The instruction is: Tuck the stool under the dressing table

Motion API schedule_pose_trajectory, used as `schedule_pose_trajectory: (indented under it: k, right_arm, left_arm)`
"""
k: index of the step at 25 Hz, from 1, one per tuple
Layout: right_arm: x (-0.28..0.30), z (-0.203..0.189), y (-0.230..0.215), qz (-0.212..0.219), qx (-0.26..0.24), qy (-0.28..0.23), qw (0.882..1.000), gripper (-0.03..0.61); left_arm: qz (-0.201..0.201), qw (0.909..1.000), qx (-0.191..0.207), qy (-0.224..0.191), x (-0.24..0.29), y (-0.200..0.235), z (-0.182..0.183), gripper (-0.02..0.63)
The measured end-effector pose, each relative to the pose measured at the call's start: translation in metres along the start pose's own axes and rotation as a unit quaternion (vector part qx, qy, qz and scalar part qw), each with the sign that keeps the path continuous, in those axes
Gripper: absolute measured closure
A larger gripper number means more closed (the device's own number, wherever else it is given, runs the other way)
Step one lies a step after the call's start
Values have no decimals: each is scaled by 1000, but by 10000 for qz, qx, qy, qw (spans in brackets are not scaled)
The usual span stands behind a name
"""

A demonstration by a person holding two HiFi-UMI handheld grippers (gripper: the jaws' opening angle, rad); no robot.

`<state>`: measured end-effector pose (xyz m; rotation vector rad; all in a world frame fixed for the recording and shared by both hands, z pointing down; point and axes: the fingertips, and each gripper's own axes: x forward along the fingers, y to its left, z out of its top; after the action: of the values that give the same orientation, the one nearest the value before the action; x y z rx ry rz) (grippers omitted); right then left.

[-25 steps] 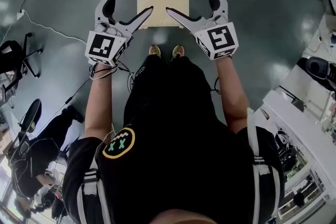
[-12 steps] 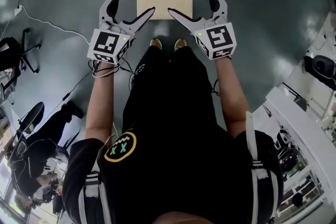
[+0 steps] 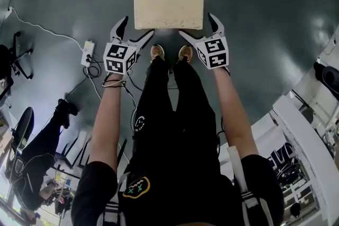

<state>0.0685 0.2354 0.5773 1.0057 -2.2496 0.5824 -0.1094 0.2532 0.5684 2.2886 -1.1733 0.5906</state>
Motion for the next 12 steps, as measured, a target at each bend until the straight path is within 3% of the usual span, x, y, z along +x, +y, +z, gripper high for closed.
schedule_pose_trajectory:
  k: [4, 9, 12]
  right_arm:
    - [58, -71, -16, 17, 150, 504, 9986, 25]
    - [95, -114, -33, -124, 421, 756, 9962, 35]
    - [118, -141, -52, -346, 937, 1049, 9895, 47]
  left_arm:
    - [115, 9982, -338, 486, 48, 29, -77, 153]
    - [223, 9957, -476, 766, 79, 45, -122, 153]
    - [372, 9905, -752, 1091, 104, 62, -152, 153]
